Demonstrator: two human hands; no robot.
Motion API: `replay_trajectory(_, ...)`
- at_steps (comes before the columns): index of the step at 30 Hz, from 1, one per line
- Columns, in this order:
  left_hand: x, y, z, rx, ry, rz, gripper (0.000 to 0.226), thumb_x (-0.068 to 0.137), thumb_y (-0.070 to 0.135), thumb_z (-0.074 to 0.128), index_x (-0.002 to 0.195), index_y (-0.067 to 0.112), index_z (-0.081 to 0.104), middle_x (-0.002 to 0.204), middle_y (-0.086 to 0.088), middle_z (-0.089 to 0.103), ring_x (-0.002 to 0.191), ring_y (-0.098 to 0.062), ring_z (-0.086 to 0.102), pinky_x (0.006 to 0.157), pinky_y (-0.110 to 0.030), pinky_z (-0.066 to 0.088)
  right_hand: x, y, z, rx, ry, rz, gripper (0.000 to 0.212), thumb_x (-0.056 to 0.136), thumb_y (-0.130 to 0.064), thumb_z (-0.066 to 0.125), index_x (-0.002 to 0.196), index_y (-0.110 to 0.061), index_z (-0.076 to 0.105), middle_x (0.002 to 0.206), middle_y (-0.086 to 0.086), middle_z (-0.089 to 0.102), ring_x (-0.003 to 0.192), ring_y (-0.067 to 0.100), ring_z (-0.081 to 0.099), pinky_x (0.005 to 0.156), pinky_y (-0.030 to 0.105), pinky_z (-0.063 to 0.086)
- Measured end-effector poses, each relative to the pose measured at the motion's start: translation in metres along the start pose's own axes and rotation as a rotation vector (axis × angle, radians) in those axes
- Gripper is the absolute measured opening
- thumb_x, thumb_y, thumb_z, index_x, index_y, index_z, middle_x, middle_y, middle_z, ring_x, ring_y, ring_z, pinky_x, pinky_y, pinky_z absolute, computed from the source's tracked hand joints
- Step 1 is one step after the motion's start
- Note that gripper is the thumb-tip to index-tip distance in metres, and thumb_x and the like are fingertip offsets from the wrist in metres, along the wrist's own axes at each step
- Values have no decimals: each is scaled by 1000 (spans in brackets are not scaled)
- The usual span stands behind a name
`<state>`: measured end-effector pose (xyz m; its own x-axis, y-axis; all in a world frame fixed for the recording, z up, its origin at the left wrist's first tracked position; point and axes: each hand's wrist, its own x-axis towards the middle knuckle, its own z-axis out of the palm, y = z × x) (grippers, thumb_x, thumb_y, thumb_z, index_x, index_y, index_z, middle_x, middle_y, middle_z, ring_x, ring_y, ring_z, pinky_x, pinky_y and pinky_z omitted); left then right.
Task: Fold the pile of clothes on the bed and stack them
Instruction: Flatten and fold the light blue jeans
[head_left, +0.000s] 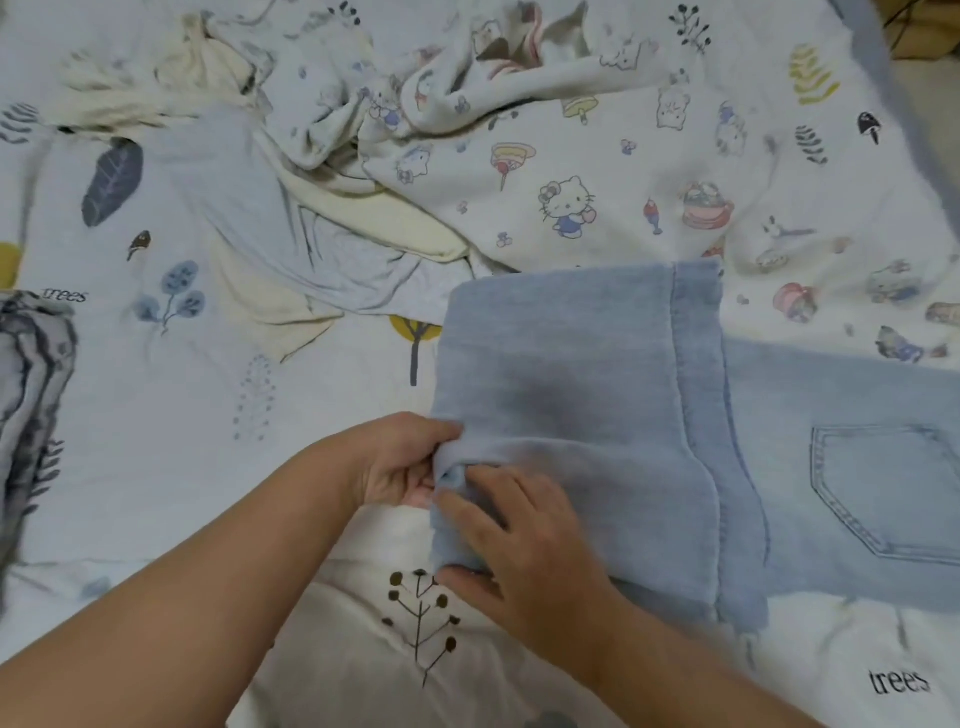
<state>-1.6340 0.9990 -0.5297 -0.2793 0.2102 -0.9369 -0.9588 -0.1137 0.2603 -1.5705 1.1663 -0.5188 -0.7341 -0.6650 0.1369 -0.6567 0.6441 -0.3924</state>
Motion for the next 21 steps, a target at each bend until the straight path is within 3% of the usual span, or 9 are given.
replay_trajectory(2,2,2,-4,-9,-38,-23,34,99,31,39,98,0,54,66,-16,68,51,-22,66,47,-35,56,3,-2,3,-37,-5,-17,52,67,-51,72,109,-22,65,107,8,66,93,24,63,82,34,51)
replay_trajectory(4,7,3,-11,79,8,1,41,98,39,40,99,1,56,68,-15,68,55,-23,66,55,-37,57,4,-2,5,-20,33,-29,36,67,-40,75,95,-19,71,100,8,69,88,23,65,80,33,54)
replay_trajectory(7,18,8,-15,97,164,174,42,95,42,45,85,4,59,56,-8,57,45,-17,54,49,-27,55,4,-2,6,26,56,-29,18,71,-30,69,80,-15,74,96,8,71,84,21,68,76,30,56)
replay_trajectory(10,32,17,-14,79,338,387,31,93,28,54,84,-1,60,64,-11,58,51,-21,55,45,-23,47,-2,-7,6,50,99,-44,5,72,-15,70,73,-11,73,95,10,72,81,21,69,69,28,56)
replay_trajectory(12,41,21,-14,200,465,516,22,90,23,58,80,3,59,68,-15,53,60,-25,52,53,-35,48,-7,-10,3,82,154,-60,13,78,-12,63,72,-9,73,99,11,72,80,20,70,66,26,56)
replay_trajectory(15,47,21,-12,283,569,563,25,89,22,58,71,5,57,70,-18,53,65,-27,53,68,-46,54,-7,-7,-3,109,238,-84,23,85,-16,58,72,-7,74,100,11,72,82,18,71,67,26,57)
replay_trajectory(19,46,12,-20,209,402,464,33,93,23,55,83,-6,66,79,-20,63,68,-28,59,61,-34,52,-13,-6,8,-34,144,-256,6,71,-11,74,66,-14,74,92,8,74,77,17,72,55,27,55)
replay_trajectory(21,43,10,-23,173,366,466,34,93,22,55,83,-8,66,80,-18,66,67,-26,63,58,-29,55,-19,-6,14,-68,94,-310,9,70,-15,76,63,-19,73,90,3,75,76,14,70,56,24,54)
